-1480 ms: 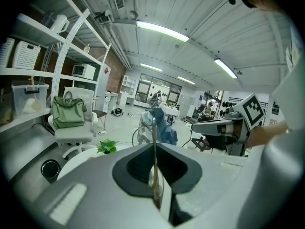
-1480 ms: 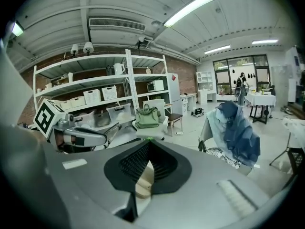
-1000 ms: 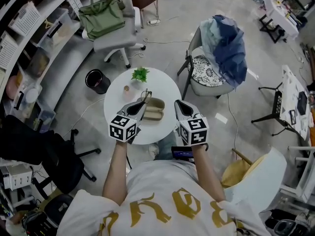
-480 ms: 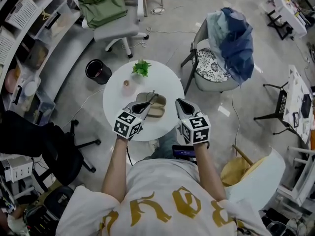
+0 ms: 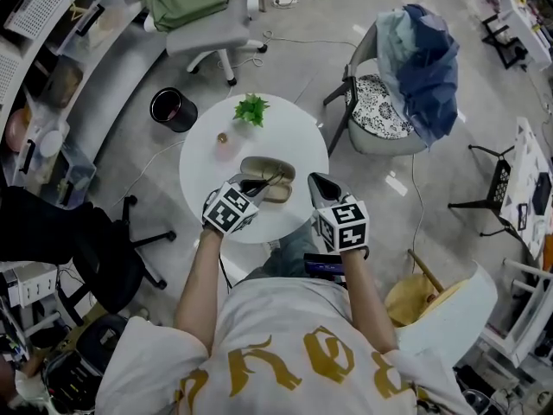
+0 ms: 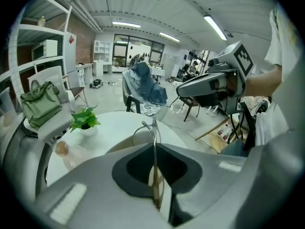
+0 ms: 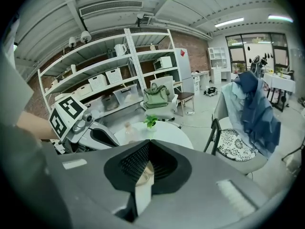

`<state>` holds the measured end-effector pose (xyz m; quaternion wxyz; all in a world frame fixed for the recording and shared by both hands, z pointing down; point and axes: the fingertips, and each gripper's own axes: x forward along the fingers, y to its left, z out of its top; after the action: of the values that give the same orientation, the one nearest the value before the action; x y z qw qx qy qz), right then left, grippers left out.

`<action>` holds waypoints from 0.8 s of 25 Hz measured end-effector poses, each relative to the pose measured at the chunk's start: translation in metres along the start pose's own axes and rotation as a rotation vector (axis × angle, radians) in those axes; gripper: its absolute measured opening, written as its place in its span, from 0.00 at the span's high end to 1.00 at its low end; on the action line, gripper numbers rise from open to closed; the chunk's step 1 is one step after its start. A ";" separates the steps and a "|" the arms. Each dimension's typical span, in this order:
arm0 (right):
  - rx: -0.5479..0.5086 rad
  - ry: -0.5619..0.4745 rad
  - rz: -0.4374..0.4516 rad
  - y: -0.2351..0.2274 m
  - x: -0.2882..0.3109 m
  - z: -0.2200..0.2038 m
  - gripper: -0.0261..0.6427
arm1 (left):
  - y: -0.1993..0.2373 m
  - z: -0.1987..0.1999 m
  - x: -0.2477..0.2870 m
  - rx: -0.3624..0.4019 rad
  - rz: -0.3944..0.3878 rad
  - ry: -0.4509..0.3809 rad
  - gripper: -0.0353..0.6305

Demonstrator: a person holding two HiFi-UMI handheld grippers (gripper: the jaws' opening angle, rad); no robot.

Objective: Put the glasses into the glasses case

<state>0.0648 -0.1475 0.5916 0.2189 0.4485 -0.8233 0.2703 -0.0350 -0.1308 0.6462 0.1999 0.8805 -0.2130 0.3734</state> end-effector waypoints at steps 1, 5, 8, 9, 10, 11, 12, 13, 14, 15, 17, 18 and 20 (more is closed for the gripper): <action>0.000 0.007 0.001 -0.001 0.002 -0.001 0.93 | 0.001 -0.002 0.001 0.002 -0.004 0.007 0.92; 0.011 0.022 0.008 -0.004 0.008 -0.006 0.93 | 0.005 -0.009 0.008 0.019 -0.024 0.041 0.92; 0.041 0.018 0.018 -0.007 0.011 -0.008 0.93 | 0.004 -0.013 0.014 0.040 -0.055 0.071 0.92; 0.055 0.017 0.022 -0.008 0.012 -0.009 0.93 | 0.004 -0.013 0.016 0.044 -0.063 0.078 0.92; 0.066 0.017 0.025 -0.009 0.012 -0.010 0.93 | 0.005 -0.014 0.018 0.048 -0.069 0.084 0.92; 0.075 0.020 0.026 -0.010 0.013 -0.012 0.93 | 0.005 -0.015 0.020 0.054 -0.074 0.092 0.92; 0.080 0.024 0.028 -0.011 0.014 -0.013 0.93 | 0.006 -0.016 0.022 0.062 -0.078 0.101 0.92; 0.083 0.029 0.033 -0.012 0.015 -0.014 0.93 | 0.006 -0.017 0.024 0.071 -0.082 0.112 0.92; 0.084 0.033 0.040 -0.012 0.016 -0.015 0.93 | 0.007 -0.019 0.027 0.083 -0.087 0.125 0.92; 0.083 0.037 0.045 -0.013 0.016 -0.015 0.93 | 0.007 -0.021 0.030 0.099 -0.093 0.140 0.92; 0.079 0.045 0.047 -0.015 0.018 -0.017 0.93 | 0.007 -0.026 0.035 0.134 -0.107 0.174 0.92; 0.081 0.047 0.047 -0.017 0.018 -0.017 0.93 | 0.007 -0.028 0.038 0.151 -0.114 0.190 0.92; 0.086 0.048 0.048 -0.020 0.018 -0.018 0.93 | 0.006 -0.031 0.042 0.180 -0.128 0.220 0.92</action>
<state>0.0750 -0.1563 0.6217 0.2128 0.4310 -0.8159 0.3213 -0.0294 -0.1294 0.6988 0.1656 0.8606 -0.0987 0.4715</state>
